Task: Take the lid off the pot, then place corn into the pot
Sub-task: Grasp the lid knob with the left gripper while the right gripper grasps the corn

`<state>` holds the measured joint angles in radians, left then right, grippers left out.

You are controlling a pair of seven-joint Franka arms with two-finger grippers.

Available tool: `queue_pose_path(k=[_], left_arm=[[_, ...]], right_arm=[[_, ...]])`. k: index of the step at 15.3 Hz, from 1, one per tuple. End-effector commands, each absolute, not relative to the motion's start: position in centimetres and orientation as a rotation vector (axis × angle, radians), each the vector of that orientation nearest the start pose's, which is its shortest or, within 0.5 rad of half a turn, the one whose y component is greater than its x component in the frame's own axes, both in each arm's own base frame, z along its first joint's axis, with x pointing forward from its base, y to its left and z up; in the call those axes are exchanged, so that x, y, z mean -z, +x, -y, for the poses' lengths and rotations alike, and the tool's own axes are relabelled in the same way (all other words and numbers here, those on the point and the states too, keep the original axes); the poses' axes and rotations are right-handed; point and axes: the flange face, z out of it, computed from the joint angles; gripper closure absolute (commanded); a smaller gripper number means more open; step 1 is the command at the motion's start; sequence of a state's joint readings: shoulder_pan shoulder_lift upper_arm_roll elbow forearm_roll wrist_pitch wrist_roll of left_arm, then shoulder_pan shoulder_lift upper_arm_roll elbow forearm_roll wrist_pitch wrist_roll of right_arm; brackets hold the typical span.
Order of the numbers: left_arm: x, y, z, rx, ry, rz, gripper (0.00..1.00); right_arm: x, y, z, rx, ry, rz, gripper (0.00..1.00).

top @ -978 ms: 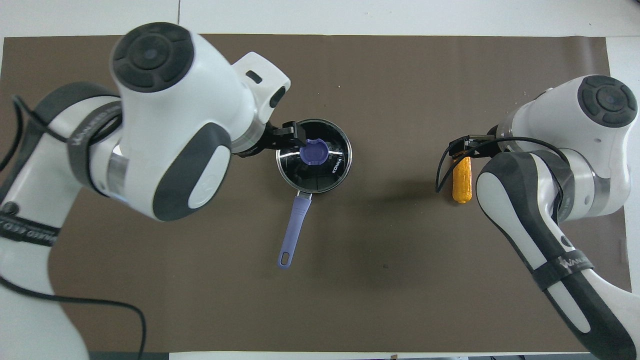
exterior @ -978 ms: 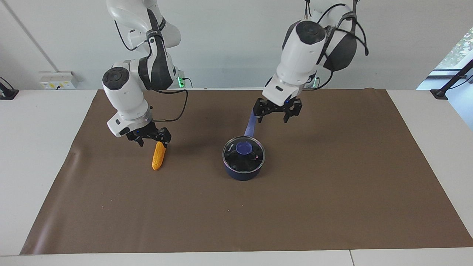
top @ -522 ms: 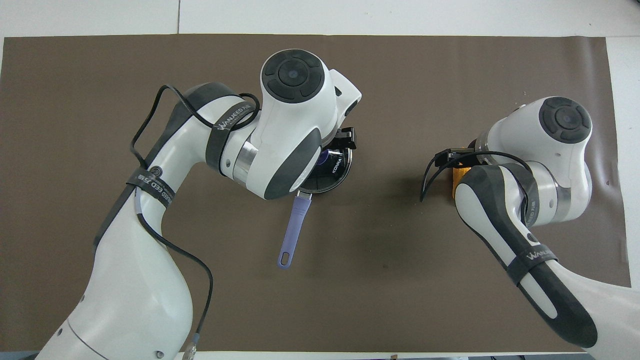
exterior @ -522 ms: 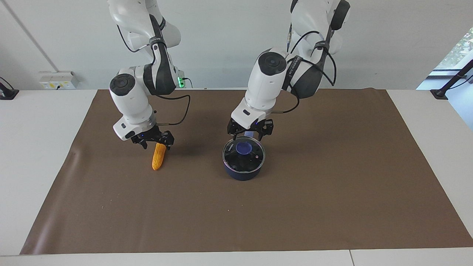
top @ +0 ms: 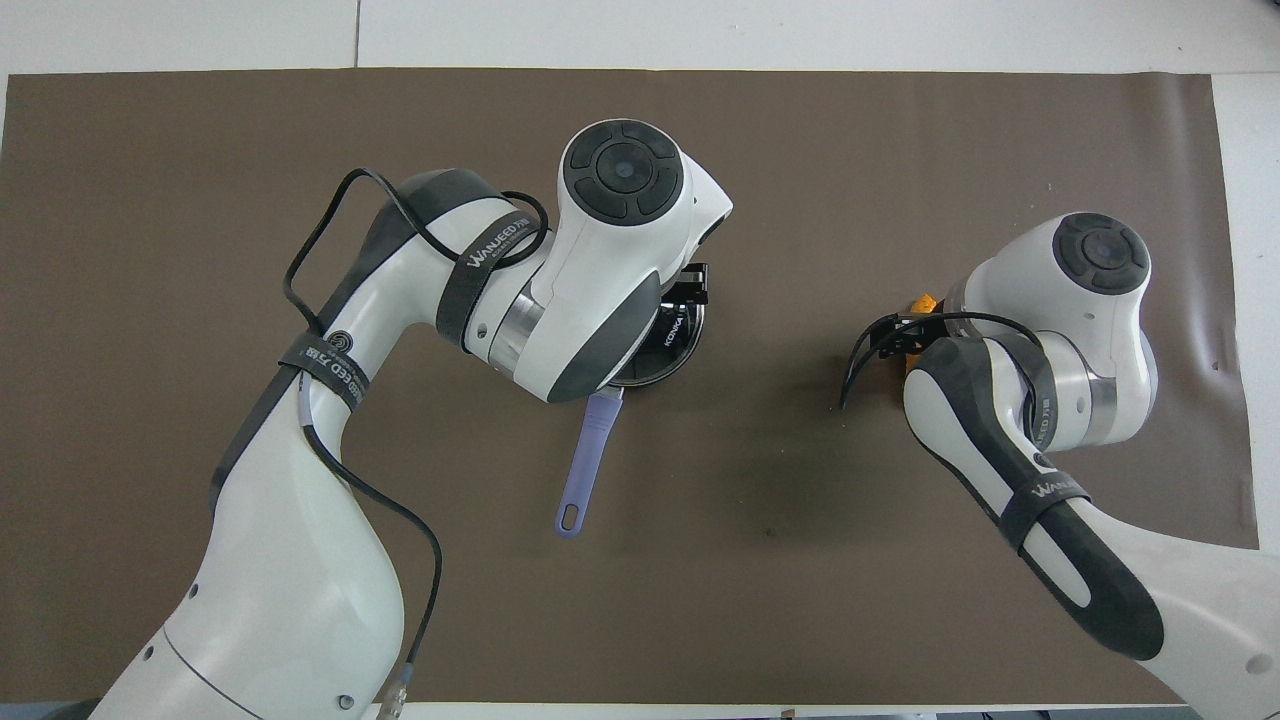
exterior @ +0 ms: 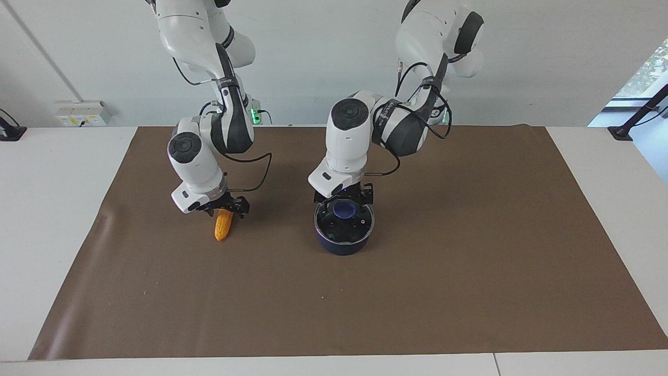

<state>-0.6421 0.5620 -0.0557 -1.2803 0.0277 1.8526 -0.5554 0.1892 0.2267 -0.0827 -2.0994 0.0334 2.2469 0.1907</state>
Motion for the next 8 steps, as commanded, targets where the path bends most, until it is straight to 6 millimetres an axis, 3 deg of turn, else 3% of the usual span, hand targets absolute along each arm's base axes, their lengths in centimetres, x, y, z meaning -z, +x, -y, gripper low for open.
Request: queue_pose_path(k=[1,4,6,7,8], left_arm=[[-41.9,56.2,45.4,0.051,-3.123,-0.252,0.0],[-40.9,55.8,45.6,0.055,-3.127,-0.261,0.0],[-40.9,55.8,45.7,0.049,-3.136,-0.255,0.0],[-40.9,55.8,45.7,0.047,-3.135,-0.255,0.0],[-40.9,55.8,45.7,0.047,-3.135,-0.255,0.0]], right_arm=[[-29.3,55.2,-5.7,-0.107,-3.125,-0.181,0.07],[-29.1,55.1,-5.3,-0.121,-3.126,-0.186,0.4],[-29.2,55.0,-4.7,-0.143,-3.126,-0.201,0.77],[-29.4,55.1,-4.7,-0.164,-3.126,-0.2,0.91],[-30.3,55.6,-4.9,-0.177,-3.126,-0.196,0.98]])
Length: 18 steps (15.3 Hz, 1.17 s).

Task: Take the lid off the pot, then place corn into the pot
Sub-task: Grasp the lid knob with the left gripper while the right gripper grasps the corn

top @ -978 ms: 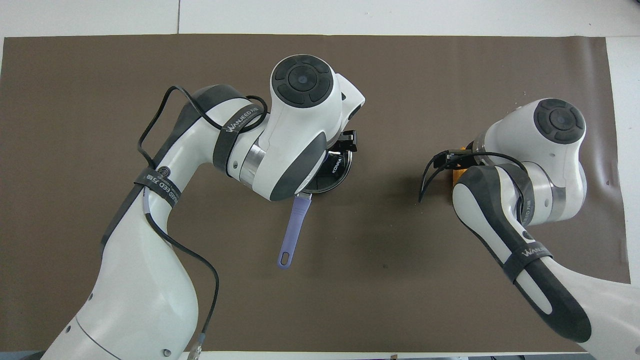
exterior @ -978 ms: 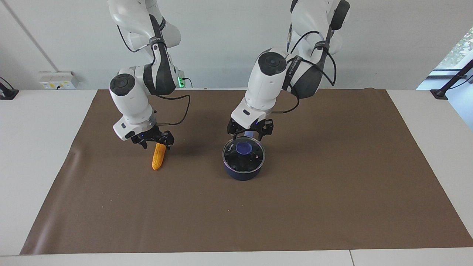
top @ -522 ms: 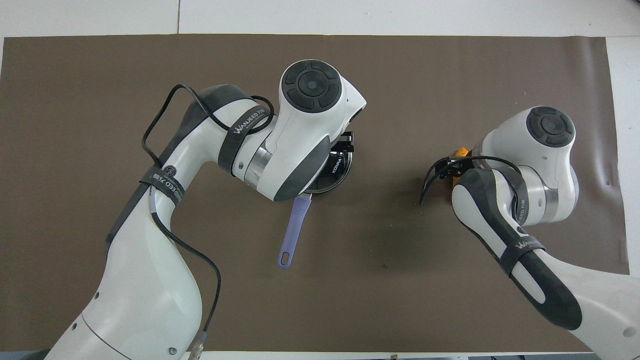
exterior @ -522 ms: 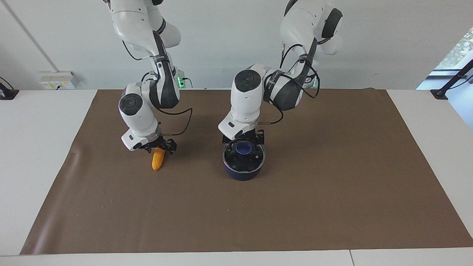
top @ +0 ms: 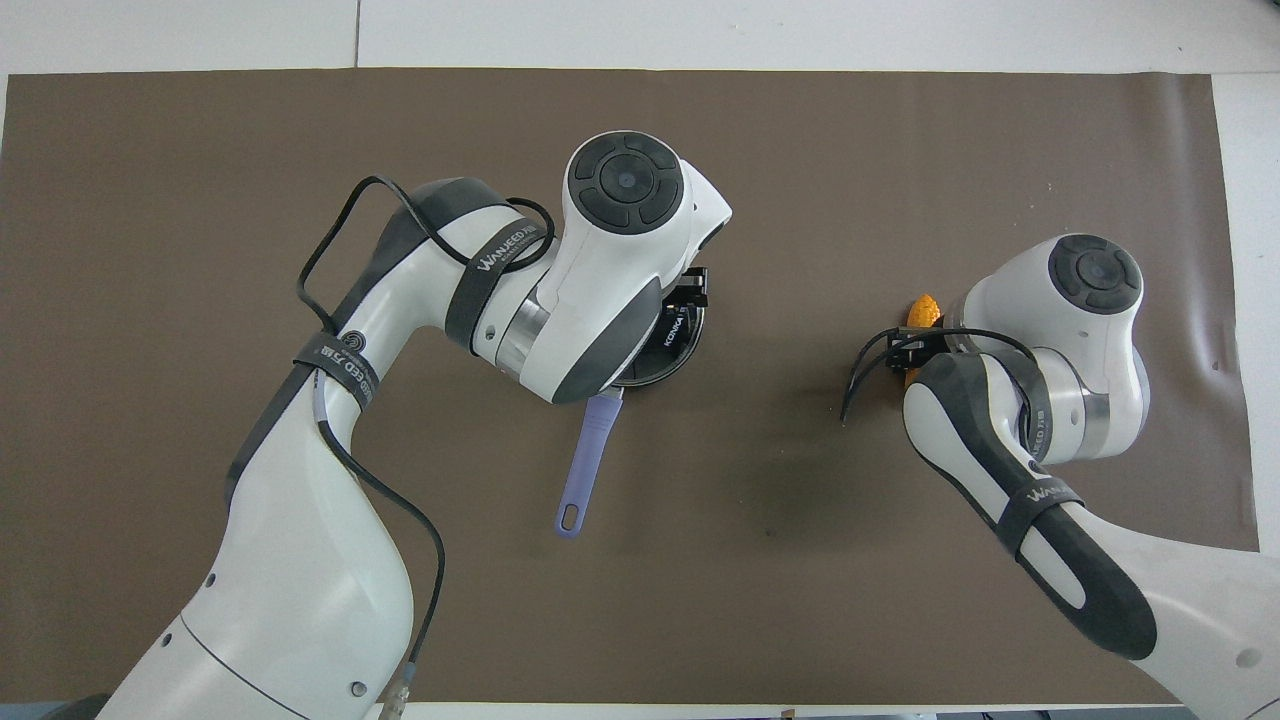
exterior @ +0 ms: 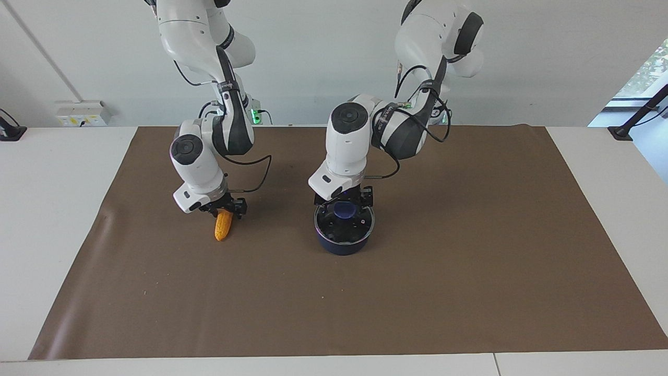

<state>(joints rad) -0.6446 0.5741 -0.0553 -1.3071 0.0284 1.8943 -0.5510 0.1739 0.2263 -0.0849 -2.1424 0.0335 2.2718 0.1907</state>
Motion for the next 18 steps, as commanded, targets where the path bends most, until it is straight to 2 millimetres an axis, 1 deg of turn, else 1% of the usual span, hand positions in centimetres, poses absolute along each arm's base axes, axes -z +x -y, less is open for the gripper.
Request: queue_pose_path(k=[1,2,3,5,7,8,10,12,14,17,18], left_arm=[[-40.9,55.8,45.6,0.047,-3.135,-0.252,0.0],[-40.9,55.9,45.5,0.047,-3.135,-0.25,0.0],[-40.8,55.9,45.4,0.046,-3.134,-0.248,0.01],[-40.9,56.1,45.2,0.044,-3.131,-0.246,0.08],[-40.8,56.1,45.1,0.041,-3.128,-0.244,0.16],[-40.8,56.1,45.1,0.041,-3.128,-0.247,0.2],[-40.8,56.3,44.8,0.04,-3.126,-0.24,0.27],[-40.8,56.4,44.7,0.038,-3.125,-0.24,0.34],[-40.8,56.5,44.5,0.036,-3.124,-0.238,0.44],[-40.8,56.7,44.3,0.035,-3.123,-0.231,0.7],[-40.9,56.7,44.2,0.028,-3.124,-0.226,0.76]], right_arm=[[-31.4,56.2,-5.3,-0.193,-3.126,-0.184,1.0],[-32.7,56.7,-5.7,-0.196,-3.125,-0.175,1.0],[-34.3,57.4,-6.1,-0.199,-3.125,-0.165,1.0],[-37.3,58.6,-6.9,-0.205,-3.124,-0.145,1.0],[-39.0,59.0,-7.7,-0.193,-3.124,-0.125,1.0],[-39.0,59.0,-7.9,-0.195,-3.124,-0.12,1.0],[-39.2,59.0,-9.0,-0.189,-3.123,-0.105,1.0],[-39.6,59.3,-9.1,-0.175,-3.123,-0.104,1.0],[-40.0,59.4,-9.2,-0.166,-3.121,-0.105,1.0],[-40.6,59.6,-9.9,-0.159,-3.099,-0.105,1.0],[-40.6,59.6,-9.9,-0.16,-3.094,-0.109,1.0]])
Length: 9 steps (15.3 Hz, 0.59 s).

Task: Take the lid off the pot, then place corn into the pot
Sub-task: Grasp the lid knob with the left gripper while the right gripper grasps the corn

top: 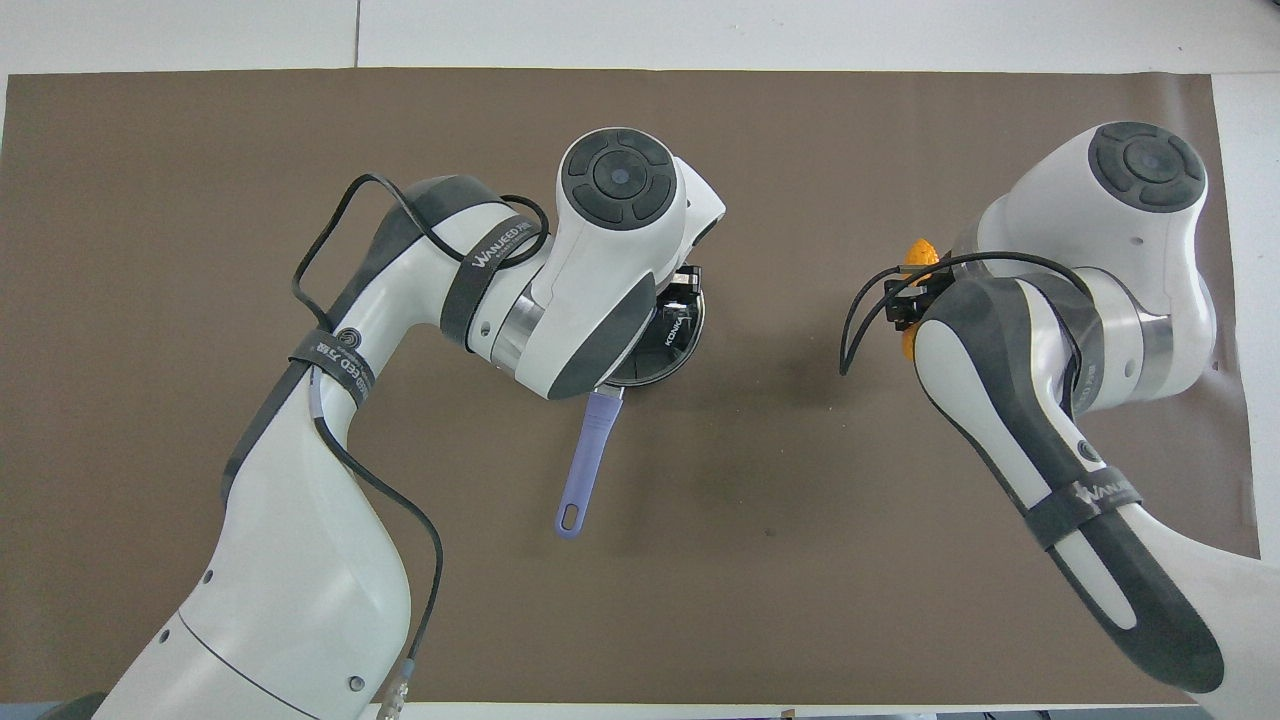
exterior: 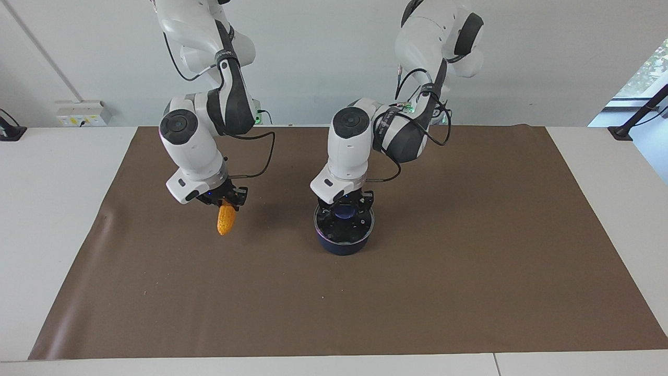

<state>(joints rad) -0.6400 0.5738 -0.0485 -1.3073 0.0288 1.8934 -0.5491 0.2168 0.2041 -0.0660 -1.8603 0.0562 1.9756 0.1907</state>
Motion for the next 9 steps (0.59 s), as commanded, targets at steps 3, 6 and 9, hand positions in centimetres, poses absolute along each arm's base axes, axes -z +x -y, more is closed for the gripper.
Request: queue_pose_path(k=[3,6,9], left_arm=[[-42.0,56.9,43.6,0.012,-3.124,-0.21,0.89],[-45.6,56.5,42.6,0.001,-3.161,-0.179,0.96],[-49.4,56.5,40.2,0.002,-3.191,-0.128,0.96]], right_arm=[[-40.6,59.6,-9.9,-0.16,-3.094,-0.109,1.0],[-40.6,59.5,-10.0,-0.16,-3.094,-0.107,1.0],[-40.7,59.5,-10.6,-0.154,-3.092,-0.09,1.0]])
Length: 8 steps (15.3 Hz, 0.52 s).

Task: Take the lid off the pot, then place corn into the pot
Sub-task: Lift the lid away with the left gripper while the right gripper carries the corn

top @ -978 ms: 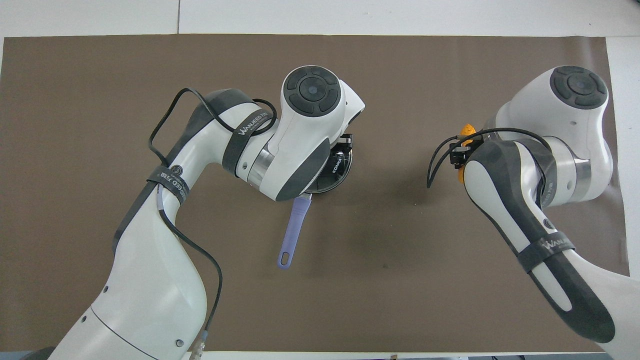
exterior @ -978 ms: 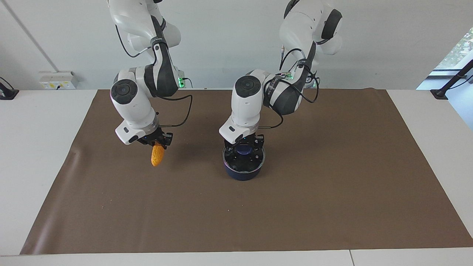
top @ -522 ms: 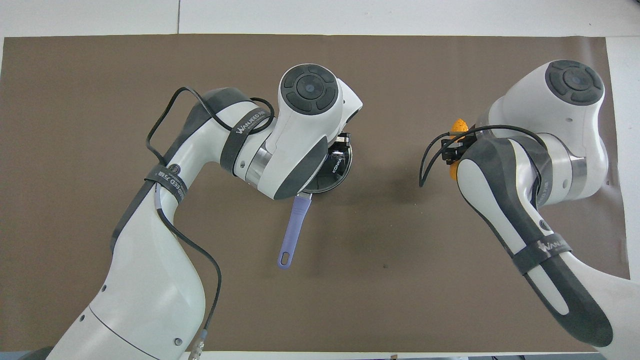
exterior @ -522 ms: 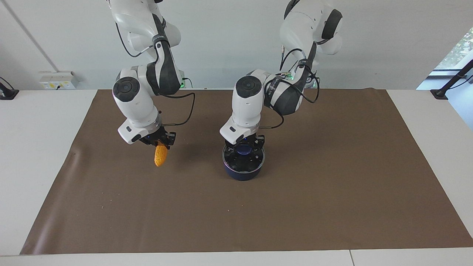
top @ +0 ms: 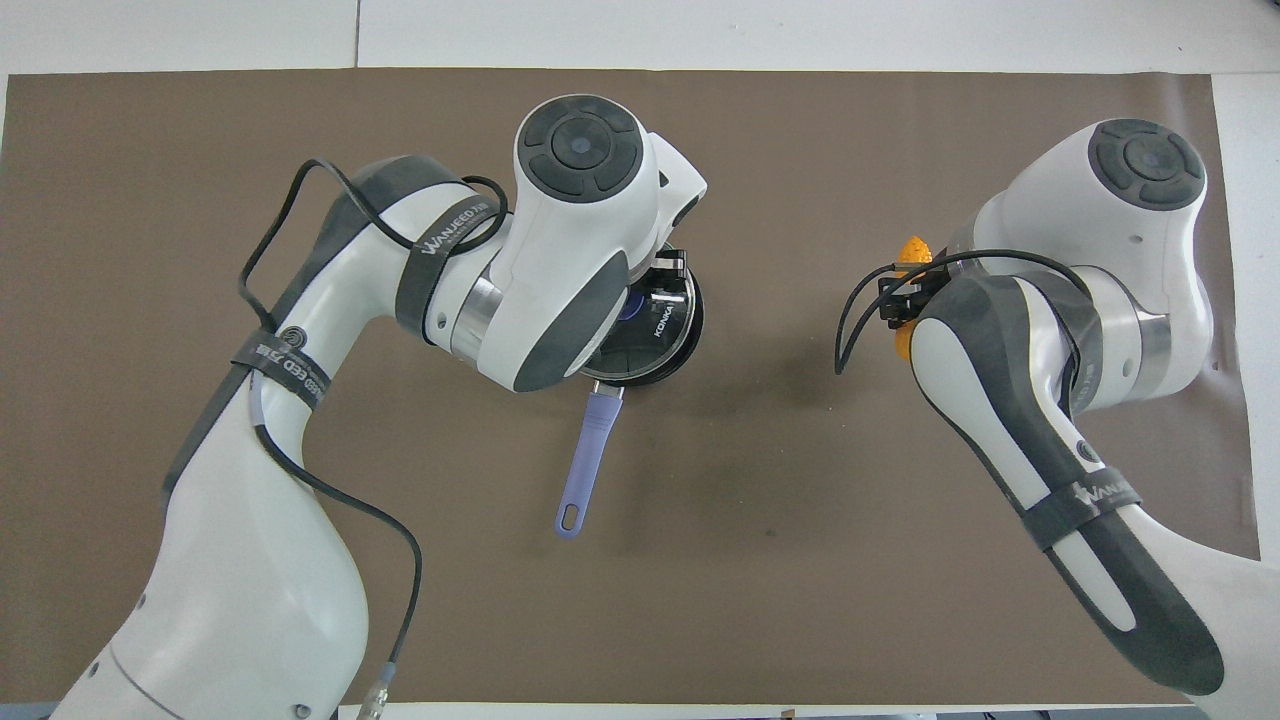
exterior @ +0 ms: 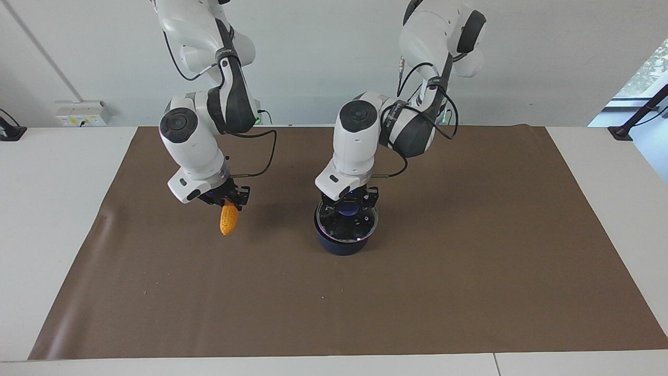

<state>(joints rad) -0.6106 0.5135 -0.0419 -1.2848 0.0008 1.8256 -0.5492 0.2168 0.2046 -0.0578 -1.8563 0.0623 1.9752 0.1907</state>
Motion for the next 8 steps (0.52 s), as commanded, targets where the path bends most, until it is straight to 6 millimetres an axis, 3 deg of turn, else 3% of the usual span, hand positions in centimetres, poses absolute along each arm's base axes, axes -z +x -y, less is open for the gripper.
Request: queue_pose_path(k=[1,2,5,7,8], left_arm=[[-50.7,56.8,38.8,0.0,-3.194,-0.114,0.96],[-52.2,57.2,36.7,-0.014,-3.201,-0.106,0.96],[-54.2,59.3,28.2,-0.102,-3.188,-0.147,0.96],[-53.9,61.0,22.1,-0.151,-3.18,-0.166,0.96],[-53.1,61.7,18.9,-0.163,-3.179,-0.174,0.97]], right_arm=[[-40.7,59.5,-10.6,-0.154,-3.092,-0.09,0.99],[-41.4,59.8,-10.9,-0.138,-3.083,-0.094,0.99],[-44.6,60.9,-17.4,-0.113,-3.061,-0.15,1.0],[-46.4,61.5,-24.1,-0.086,-3.045,-0.182,1.0],[-45.8,61.6,-26.8,-0.079,-3.038,-0.252,1.0]])
